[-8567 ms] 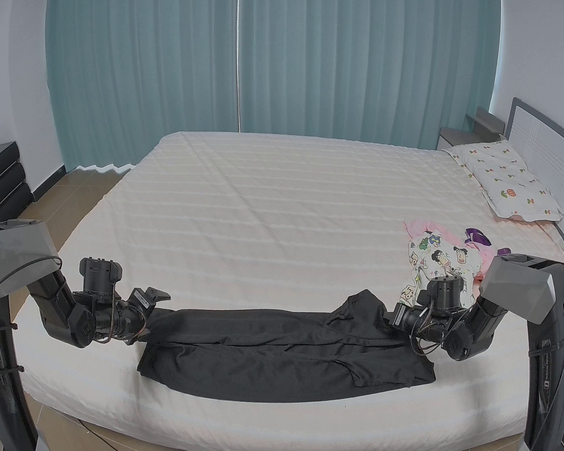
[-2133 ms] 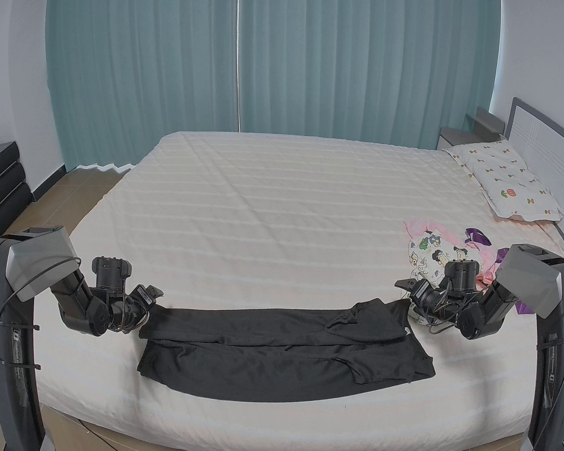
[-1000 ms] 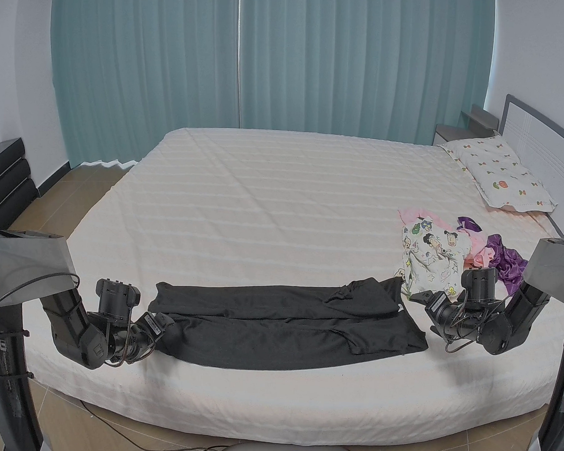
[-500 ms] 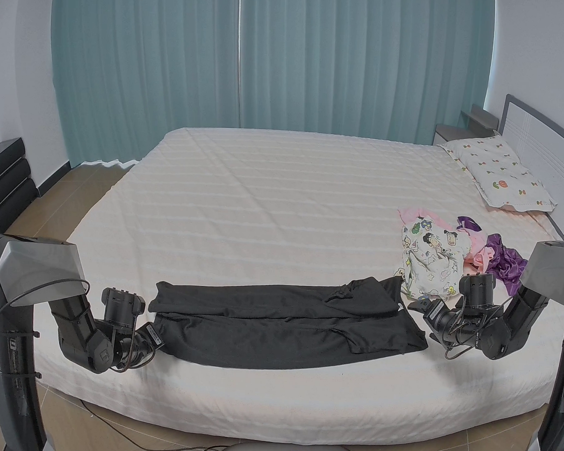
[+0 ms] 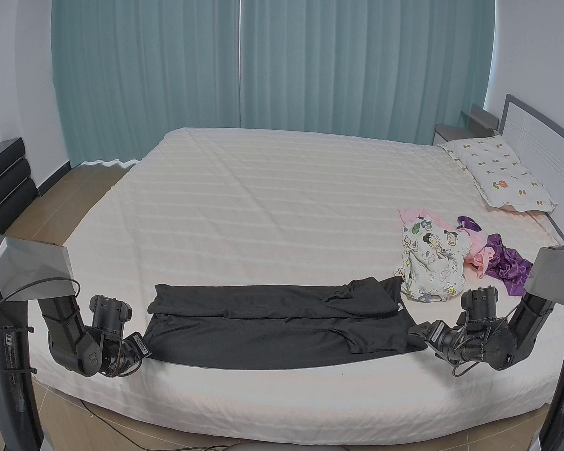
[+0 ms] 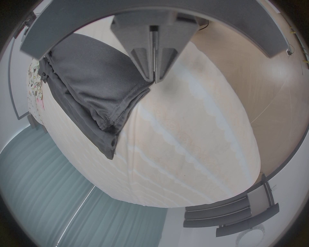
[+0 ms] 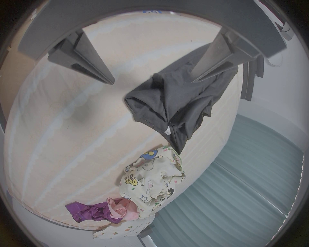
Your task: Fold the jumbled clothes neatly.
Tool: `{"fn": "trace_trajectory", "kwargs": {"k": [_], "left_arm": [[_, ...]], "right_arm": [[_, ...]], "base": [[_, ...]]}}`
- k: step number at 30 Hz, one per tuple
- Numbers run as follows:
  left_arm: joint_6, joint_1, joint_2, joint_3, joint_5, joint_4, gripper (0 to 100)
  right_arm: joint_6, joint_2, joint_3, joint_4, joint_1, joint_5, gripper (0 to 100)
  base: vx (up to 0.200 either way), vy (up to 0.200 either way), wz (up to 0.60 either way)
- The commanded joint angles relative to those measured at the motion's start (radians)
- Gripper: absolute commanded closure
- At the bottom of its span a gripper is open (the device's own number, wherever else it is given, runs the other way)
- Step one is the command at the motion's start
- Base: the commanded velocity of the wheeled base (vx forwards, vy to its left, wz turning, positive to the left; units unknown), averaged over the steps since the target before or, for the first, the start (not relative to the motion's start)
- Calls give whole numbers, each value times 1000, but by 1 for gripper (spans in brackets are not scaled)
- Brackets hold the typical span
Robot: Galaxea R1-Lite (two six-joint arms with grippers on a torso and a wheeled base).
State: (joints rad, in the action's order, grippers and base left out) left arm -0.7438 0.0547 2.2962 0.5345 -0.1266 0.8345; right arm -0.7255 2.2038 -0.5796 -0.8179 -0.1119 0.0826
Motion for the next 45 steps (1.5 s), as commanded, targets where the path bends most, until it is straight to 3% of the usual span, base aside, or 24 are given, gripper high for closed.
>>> {"fn": "trace_trajectory", "kwargs": {"k": [1,30,31,39,45], "left_arm": [[0,-6,-17,-14,-1,-2,100],[0,-26,-14,-5,24,-8,100],[0,-26,-14,-5,24,-8,100],[0,-26,-12,-5,25,-8,100],[0,-26,-20,-8,39,-5,100]], "right_arm": [[1,-3,3,19,-6,0,0],[-63,159,-149,9,-107,-86,0],[-63,159,-149,9,-107,-86,100],[-43,174,-154,9,-120,-139,100],[-38,154,-131,-18,-120,-144,100]], "base": [[0,0,0],[0,0,0],[0,0,0],[0,0,0],[0,0,0]]}}
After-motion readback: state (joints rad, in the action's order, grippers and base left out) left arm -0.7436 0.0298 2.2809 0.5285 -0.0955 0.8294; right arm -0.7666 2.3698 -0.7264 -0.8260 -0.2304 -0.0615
